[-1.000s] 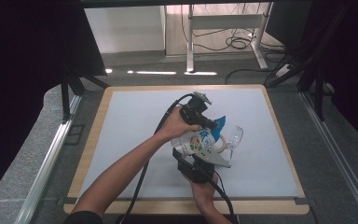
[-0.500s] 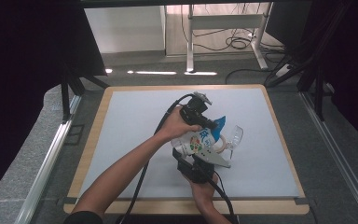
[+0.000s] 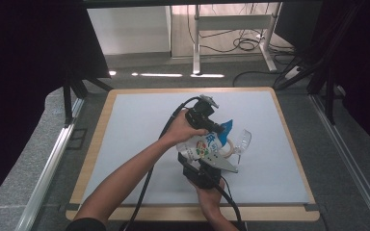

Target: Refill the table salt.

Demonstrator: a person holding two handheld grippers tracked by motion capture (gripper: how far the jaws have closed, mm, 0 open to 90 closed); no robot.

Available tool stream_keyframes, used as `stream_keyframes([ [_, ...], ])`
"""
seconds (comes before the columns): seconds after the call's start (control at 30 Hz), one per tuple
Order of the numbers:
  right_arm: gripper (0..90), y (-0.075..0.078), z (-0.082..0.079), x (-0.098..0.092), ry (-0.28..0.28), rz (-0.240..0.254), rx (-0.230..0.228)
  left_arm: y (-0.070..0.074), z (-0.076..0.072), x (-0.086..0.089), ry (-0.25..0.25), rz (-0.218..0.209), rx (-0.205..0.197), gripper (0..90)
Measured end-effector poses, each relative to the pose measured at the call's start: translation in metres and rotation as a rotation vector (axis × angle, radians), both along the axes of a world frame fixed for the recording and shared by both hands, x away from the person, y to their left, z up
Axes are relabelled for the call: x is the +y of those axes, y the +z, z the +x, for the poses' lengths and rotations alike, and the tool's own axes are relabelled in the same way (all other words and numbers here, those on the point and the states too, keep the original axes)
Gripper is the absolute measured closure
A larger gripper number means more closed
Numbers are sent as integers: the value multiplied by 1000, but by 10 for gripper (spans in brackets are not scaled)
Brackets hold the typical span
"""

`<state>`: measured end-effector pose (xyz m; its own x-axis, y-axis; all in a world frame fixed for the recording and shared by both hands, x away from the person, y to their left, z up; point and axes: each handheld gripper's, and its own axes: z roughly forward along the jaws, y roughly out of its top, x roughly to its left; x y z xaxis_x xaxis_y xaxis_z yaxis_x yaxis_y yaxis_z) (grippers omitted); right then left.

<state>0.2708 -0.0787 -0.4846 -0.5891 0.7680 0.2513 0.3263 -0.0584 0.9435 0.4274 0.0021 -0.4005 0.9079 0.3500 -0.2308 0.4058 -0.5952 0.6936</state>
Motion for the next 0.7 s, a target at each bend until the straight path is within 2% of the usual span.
stream_keyframes([
  [0.7, 575, -1, 0, 0, -10, 19, 6, -1, 0, -2, -2, 4, 1, 900],
])
